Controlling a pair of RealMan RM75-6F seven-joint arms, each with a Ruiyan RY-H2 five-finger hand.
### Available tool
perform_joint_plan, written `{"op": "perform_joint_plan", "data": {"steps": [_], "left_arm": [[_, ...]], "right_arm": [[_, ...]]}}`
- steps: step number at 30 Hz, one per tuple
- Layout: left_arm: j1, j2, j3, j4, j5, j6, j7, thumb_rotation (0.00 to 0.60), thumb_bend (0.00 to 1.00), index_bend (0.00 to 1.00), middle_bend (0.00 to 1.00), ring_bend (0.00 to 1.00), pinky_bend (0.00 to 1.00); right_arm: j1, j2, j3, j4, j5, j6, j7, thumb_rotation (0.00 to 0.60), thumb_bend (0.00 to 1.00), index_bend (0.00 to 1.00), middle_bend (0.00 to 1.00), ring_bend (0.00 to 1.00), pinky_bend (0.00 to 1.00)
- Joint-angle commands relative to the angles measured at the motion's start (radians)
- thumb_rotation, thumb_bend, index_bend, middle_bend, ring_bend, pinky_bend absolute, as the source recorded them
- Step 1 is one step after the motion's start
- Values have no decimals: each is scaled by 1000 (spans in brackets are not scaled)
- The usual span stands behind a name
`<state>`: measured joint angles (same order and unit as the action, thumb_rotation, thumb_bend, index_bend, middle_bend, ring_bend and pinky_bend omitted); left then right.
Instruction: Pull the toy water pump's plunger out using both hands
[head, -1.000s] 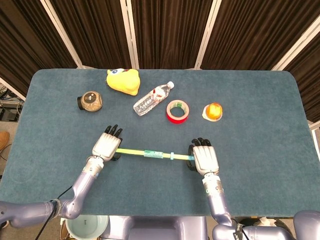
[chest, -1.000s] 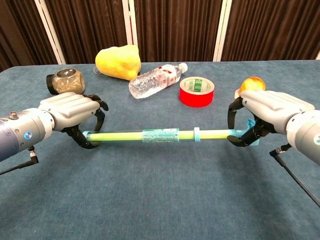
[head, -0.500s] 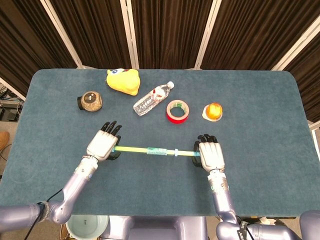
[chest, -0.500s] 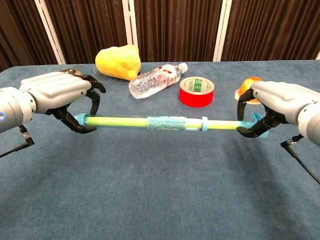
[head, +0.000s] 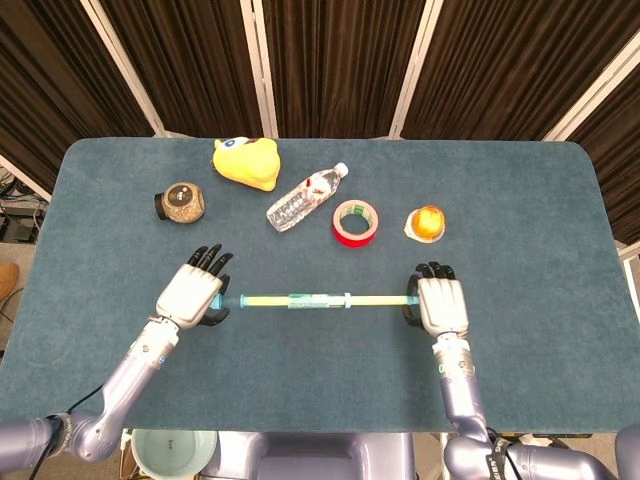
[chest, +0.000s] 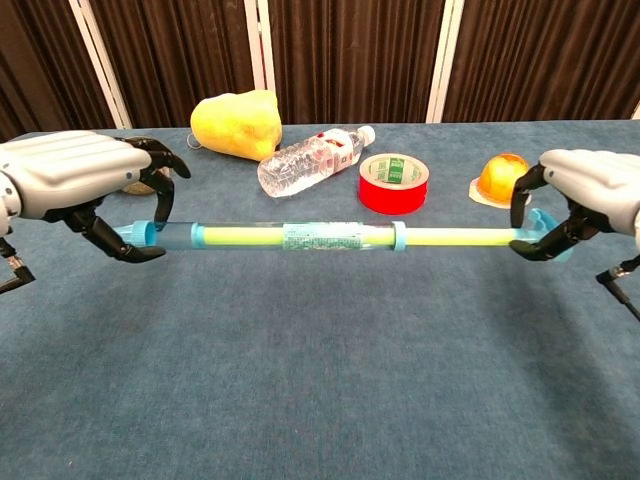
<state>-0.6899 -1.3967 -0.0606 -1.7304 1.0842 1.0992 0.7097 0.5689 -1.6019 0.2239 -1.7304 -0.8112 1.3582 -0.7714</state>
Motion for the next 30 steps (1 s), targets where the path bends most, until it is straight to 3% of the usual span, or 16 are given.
{"op": "perform_joint_plan", "data": {"steps": [1,14,30], "left_arm": [[17,25,18,-17,20,11,-18,600,308,547,108,6,110],[61,121,49,-42,83,28,-80,600,308,552,111,6,110],[83,161,51,-44,112,30,-102,600,309,553,112,6,110]], "right_arm": [[-7,17,5,9,5,-1,11,600,482,755,256,163,159],[-11,86,30,27,20,-3,24,600,481,756,256,163,159],[-16,131,42,31,49,7,19,600,482,755,256,163,159]]}}
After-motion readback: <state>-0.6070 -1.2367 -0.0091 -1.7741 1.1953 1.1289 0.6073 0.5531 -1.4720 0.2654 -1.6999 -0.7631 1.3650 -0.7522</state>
